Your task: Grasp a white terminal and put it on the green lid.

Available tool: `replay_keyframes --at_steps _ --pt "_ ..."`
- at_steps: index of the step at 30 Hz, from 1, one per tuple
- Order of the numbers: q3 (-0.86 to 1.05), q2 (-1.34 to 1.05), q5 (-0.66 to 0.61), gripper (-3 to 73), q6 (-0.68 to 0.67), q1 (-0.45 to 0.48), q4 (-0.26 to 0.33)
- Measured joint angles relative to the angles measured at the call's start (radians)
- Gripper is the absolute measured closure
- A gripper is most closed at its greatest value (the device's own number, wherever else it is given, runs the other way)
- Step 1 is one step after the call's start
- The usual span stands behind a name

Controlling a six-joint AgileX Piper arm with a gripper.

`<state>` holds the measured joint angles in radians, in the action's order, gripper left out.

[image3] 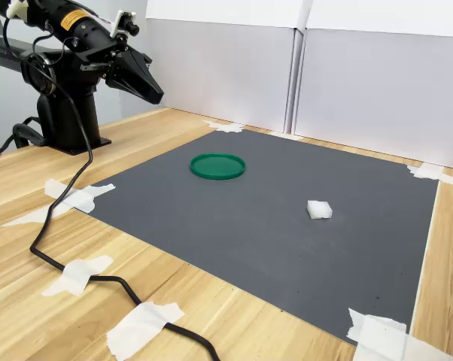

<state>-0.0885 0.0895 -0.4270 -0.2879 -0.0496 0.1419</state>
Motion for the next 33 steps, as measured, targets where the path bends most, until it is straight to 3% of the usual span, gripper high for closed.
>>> replay_keyframes --at_steps 33 --pt "-0.047 0.069 -0.026 71.1 0.000 0.000 0.001"
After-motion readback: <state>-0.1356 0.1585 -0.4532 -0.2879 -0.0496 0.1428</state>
